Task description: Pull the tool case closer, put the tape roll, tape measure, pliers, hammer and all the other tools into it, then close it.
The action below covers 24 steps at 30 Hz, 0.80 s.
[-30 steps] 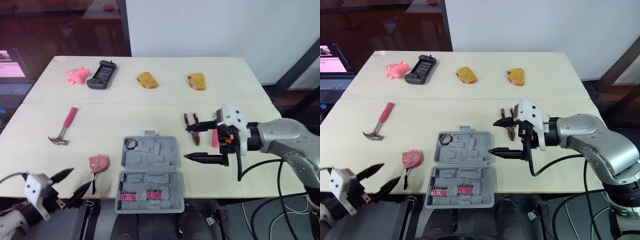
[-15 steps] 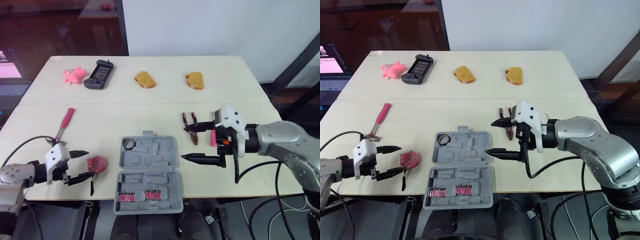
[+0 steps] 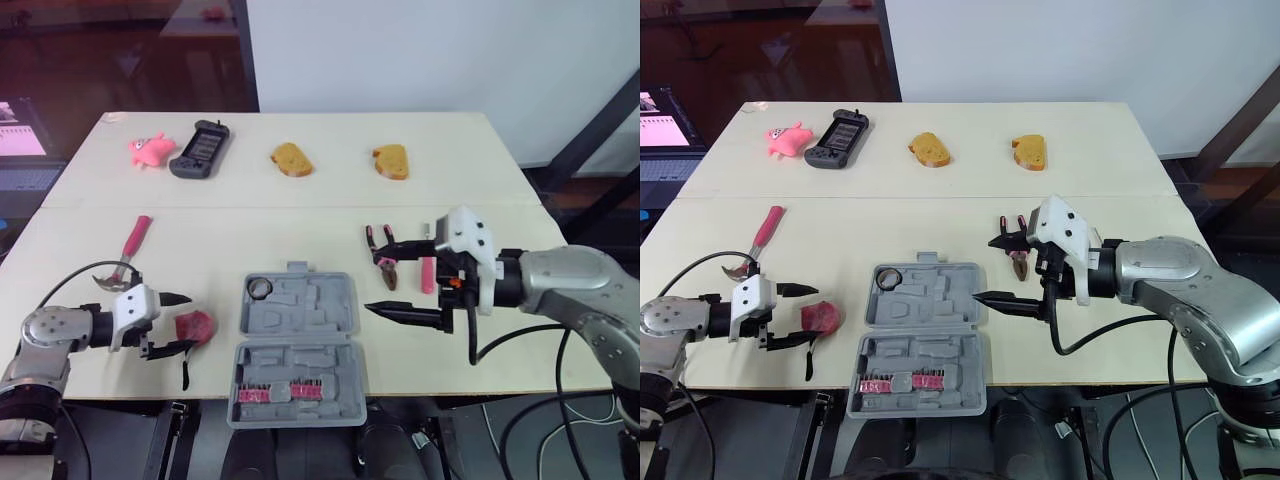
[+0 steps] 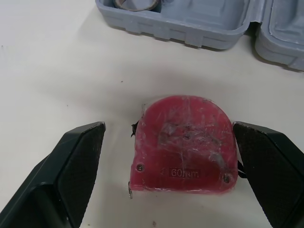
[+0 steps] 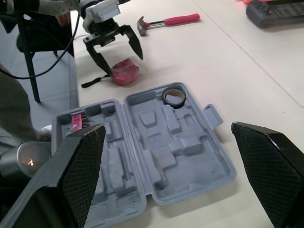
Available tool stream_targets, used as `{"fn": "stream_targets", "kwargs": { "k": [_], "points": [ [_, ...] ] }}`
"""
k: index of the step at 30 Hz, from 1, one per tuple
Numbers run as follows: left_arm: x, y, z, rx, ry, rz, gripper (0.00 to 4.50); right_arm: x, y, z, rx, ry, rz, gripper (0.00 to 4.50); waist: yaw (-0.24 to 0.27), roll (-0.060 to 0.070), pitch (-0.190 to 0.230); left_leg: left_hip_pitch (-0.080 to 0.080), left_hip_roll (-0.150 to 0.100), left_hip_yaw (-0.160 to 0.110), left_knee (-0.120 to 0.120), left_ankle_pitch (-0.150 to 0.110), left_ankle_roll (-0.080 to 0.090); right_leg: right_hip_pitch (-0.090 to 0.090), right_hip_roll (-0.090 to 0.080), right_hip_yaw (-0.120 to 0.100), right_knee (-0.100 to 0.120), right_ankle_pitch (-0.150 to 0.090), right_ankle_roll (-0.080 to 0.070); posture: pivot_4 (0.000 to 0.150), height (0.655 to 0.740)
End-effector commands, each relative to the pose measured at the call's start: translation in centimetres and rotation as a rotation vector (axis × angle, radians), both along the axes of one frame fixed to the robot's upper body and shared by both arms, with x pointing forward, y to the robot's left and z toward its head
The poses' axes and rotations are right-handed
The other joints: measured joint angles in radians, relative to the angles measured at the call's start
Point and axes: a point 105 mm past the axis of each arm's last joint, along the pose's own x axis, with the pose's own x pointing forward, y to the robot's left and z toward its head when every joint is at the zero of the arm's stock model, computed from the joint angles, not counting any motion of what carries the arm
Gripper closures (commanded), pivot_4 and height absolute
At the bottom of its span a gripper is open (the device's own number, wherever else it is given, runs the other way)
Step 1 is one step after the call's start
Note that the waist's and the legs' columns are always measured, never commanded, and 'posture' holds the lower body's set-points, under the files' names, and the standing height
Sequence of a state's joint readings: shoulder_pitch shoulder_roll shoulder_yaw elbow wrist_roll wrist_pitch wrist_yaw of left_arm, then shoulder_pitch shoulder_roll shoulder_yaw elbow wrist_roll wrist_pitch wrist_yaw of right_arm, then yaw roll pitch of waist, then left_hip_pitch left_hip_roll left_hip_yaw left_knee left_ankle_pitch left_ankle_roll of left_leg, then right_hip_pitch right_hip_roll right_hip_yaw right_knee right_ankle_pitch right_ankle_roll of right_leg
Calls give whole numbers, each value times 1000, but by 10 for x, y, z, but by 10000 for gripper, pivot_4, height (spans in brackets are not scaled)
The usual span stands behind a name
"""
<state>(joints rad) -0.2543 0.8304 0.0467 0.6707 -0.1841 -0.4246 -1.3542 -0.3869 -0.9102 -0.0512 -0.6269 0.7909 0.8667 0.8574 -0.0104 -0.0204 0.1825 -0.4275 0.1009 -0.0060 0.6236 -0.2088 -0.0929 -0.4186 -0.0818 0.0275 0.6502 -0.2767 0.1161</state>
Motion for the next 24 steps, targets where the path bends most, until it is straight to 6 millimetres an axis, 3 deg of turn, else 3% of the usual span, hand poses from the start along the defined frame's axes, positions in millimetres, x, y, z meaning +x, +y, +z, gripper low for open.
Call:
{"fn": "stream_targets", "kwargs": {
  "k": [1, 16, 24],
  "points": [
    [-1, 1, -3, 16, 6, -4, 150, -4, 0, 8, 0, -46, 10, 0, 0, 0, 0, 0, 0, 0, 0, 0, 0, 0, 0, 0, 0, 0, 0, 1500, 7207],
    [-1, 0, 6, -94, 19, 24, 150, -2, -1, 7, -10, -52, -2, 0, 0, 0, 0, 0, 0, 0, 0, 0, 0, 0, 0, 0, 0, 0, 0, 1500, 7207],
    [-4, 5, -3, -33, 32, 30, 150, 0, -1, 7, -16, -58, -7, 0, 0, 0, 0, 0, 0, 0, 0, 0, 0, 0, 0, 0, 0, 0, 0, 1500, 7207]
  ]
}}
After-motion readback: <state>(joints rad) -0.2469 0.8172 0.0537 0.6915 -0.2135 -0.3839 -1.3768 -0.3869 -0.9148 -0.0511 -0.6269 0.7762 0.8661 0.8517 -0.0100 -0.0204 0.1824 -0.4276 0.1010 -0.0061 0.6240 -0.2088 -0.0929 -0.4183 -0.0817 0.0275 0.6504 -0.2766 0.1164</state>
